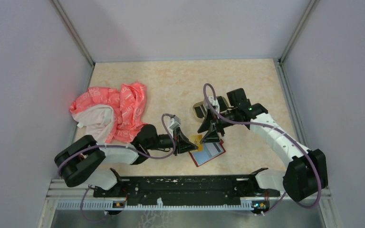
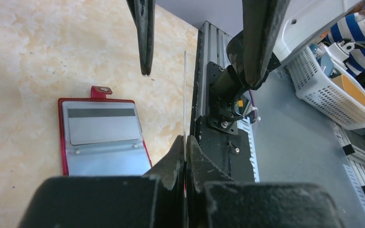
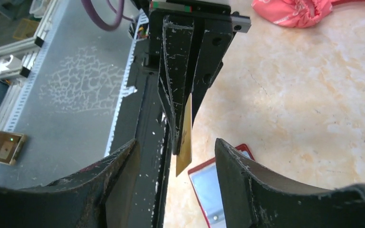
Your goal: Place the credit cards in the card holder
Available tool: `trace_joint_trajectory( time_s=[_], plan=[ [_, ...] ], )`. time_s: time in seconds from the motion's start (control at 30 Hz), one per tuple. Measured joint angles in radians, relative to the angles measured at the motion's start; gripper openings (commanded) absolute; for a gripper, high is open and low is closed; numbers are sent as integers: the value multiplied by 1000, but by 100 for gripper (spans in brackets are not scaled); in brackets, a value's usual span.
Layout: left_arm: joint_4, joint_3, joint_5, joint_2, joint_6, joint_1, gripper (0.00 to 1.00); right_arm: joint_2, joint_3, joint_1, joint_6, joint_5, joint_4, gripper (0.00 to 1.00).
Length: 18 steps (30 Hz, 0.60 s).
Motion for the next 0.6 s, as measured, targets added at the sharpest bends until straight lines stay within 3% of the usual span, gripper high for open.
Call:
trace_joint_trajectory(
  time_s=[0.13,0.3,0.47,0.53,0.6],
  plan=[
    [-208,73,24,-47,55,1,0,16,12,7,-98,39,-95,54],
    [-330,118,41,-65,100,1,0,52,12,35,-117,89,-121,29],
    [-380,120,48,-65,114,1,0,54,12,44,-95,106,-111,27],
    [-388,121,50,-65,116,1,0,54,12,44,-92,106,-106,17],
    [-393,121,52,-65,116,1,0,54,12,44,-85,106,-104,0]
  ],
)
